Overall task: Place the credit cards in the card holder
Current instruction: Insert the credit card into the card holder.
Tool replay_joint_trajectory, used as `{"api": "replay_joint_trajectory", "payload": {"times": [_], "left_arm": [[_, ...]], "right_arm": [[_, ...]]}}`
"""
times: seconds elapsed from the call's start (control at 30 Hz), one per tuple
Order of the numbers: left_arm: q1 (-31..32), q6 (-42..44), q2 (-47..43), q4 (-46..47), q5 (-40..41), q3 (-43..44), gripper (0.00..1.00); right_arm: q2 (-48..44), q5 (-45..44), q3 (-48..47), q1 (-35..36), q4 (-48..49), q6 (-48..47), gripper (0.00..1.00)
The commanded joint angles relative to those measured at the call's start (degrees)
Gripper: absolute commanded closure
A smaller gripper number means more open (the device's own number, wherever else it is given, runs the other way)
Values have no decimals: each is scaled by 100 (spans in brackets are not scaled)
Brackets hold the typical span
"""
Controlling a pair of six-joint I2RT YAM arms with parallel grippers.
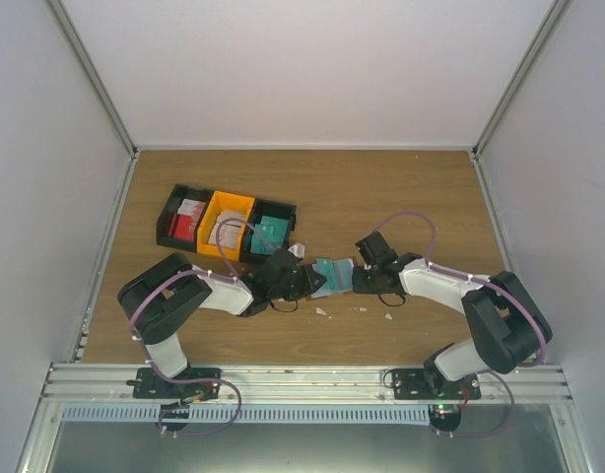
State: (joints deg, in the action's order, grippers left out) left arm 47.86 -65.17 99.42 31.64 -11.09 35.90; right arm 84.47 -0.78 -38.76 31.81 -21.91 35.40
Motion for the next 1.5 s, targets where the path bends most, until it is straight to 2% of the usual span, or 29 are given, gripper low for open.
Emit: {"api": "replay_joint_trajectory", "payload": {"times": [0.0, 0.53, 0.77, 1.03, 1.23, 1.47], "left_arm": [[22, 1, 102, 16, 213, 108, 100], [22, -417, 577, 189, -106, 236, 100], [22, -441, 807, 373, -253, 354, 99], [13, -230, 831, 265, -589, 425, 93], [-2, 51, 804, -139, -669, 503, 90], [-13, 636, 231, -895, -457, 532, 74]], "right_arm": [[349, 349, 308, 44, -262, -32, 87], [370, 472, 377, 44, -218, -6, 87], [293, 850, 435, 57, -152, -67, 88], [184, 1374, 341, 59, -94, -141, 88], [58, 1028, 305, 56, -253, -32, 88], [69, 608, 235, 44, -401, 16, 84]]}}
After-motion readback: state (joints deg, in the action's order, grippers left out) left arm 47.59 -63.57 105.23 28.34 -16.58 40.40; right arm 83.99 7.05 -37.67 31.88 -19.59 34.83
